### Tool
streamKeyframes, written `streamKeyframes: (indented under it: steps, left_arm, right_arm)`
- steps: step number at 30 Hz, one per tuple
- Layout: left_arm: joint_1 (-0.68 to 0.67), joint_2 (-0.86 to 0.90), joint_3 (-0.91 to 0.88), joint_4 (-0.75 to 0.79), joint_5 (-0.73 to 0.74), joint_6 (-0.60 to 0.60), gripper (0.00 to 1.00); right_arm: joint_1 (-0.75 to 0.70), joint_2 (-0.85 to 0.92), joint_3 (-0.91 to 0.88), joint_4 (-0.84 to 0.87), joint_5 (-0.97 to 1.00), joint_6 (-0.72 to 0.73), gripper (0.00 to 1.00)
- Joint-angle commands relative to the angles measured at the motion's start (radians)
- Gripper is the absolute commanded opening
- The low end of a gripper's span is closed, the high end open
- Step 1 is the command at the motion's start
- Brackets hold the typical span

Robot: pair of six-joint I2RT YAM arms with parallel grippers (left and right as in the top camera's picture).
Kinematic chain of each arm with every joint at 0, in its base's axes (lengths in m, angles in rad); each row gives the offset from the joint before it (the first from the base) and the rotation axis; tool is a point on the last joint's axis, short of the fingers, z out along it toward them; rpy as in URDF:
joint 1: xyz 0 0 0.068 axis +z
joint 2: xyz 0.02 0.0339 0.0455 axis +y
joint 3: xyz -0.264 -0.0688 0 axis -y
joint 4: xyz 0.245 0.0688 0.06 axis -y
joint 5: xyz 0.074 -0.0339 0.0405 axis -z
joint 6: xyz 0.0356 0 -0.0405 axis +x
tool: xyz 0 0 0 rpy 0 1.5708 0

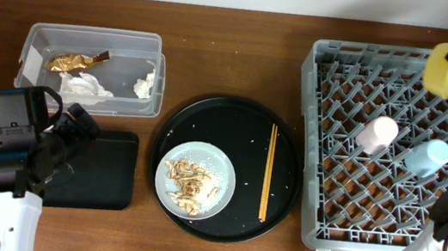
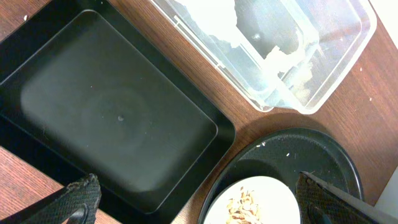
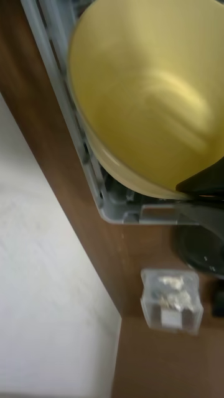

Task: Sort waste into correct bins and load items into the dishwasher rack
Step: 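Grasp the yellow bowl with the right gripper and carry it to the rack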

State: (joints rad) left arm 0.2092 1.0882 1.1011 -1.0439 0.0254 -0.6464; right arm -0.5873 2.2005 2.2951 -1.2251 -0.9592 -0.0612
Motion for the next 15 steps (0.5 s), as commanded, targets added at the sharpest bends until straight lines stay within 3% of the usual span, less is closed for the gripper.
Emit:
streamKeyframes:
  steps: [1,15]
  left_arm:
    - [0.001,-0.01,0.001,0.001,-0.007,0.012,0.99]
    - [0.001,-0.01,0.001,0.001,-0.007,0.012,0.99]
  right_arm:
    - [0.004,0.053,0.005,0.008,-0.129,-0.029,0.04]
    - [0.004,0.172,0.005,-0.008,-0.204,-0.073,0.04]
